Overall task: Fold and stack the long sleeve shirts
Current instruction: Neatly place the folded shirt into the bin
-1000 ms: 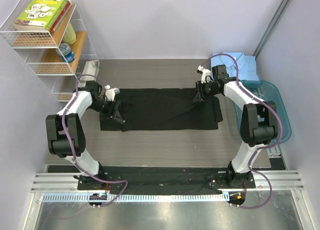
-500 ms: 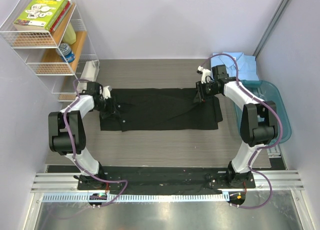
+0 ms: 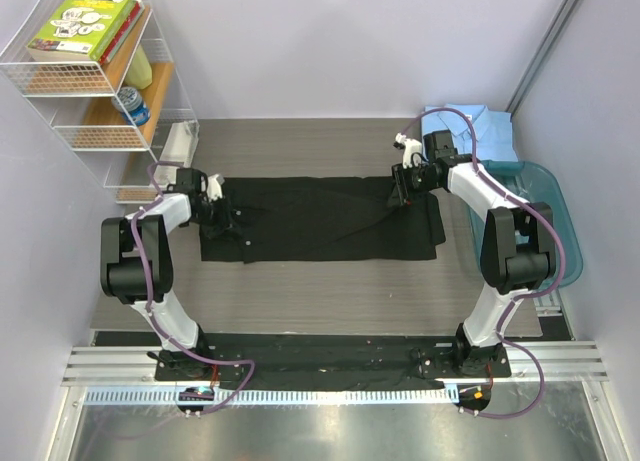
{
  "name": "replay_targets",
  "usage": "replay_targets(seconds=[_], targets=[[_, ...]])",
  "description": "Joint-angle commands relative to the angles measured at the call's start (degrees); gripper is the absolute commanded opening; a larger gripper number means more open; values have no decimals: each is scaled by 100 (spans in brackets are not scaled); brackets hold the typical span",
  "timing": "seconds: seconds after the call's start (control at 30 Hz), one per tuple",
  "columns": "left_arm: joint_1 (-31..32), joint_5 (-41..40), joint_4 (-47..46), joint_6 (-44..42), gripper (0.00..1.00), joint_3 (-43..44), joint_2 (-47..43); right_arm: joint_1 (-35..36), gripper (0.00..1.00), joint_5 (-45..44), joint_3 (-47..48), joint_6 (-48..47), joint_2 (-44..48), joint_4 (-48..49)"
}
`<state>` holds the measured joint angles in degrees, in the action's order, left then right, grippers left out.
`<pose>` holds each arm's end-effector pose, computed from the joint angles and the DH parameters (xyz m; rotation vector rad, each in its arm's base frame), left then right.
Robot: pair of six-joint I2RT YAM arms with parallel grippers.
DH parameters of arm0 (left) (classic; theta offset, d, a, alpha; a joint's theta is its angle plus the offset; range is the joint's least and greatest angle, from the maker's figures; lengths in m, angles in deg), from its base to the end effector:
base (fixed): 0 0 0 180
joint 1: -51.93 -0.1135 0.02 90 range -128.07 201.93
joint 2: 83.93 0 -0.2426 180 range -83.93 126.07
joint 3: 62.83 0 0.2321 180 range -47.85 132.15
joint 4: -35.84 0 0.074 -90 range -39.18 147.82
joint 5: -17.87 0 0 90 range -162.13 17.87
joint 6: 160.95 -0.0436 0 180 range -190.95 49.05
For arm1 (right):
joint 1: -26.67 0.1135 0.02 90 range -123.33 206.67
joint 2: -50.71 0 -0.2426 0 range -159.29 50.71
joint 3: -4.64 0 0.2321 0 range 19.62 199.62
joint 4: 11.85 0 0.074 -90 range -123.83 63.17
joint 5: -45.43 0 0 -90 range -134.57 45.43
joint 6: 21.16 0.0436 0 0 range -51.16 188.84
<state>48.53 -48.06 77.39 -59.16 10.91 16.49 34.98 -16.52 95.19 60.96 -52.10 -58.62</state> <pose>0.3140 0.0008 0.1422 -0.2499 2.7209 -0.6189 0.3517 0.0721 0.2043 -0.5306 2.4850 0.6358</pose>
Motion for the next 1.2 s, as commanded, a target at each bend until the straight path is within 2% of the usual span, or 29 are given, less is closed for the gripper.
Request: replay_targets(seconds=[0.0, 0.07, 0.23, 0.33, 0.4, 0.53, 0.8, 1.1, 1.13, 1.17], targets=[[50, 263, -371, -37, 28, -102, -84, 30, 33, -72, 46, -108, 67, 6], [76, 326, -398, -63, 25, -76, -93, 21, 33, -72, 37, -109, 50, -3], [129, 431, -424, -45, 26, -32, -93, 21, 33, -63, 63, -100, 41, -3], [147, 423, -468, -80, 13, -67, -128, 21, 33, -46, 37, -100, 59, -11], [138, 440, -425, -107, 0, -75, -189, 12, 33, -63, 19, -108, 76, -3], [164, 467, -100, -369, 0, 21, -514, -5, 33, -98, 2, -126, 76, -11], [269, -148, 700, -1152, 0, 311, -1367, -84, 38, -81, -7, -144, 102, -11], [270, -175, 858, -1144, 0, 601, -1025, -111, 40, -28, -51, -144, 173, -20], [270, -140, 946, -1118, 6, 584, -868, -111, 40, -37, -69, -144, 199, -3], [261, -114, 947, -1092, 23, 540, -823, -111, 40, -37, -77, -144, 199, -11]])
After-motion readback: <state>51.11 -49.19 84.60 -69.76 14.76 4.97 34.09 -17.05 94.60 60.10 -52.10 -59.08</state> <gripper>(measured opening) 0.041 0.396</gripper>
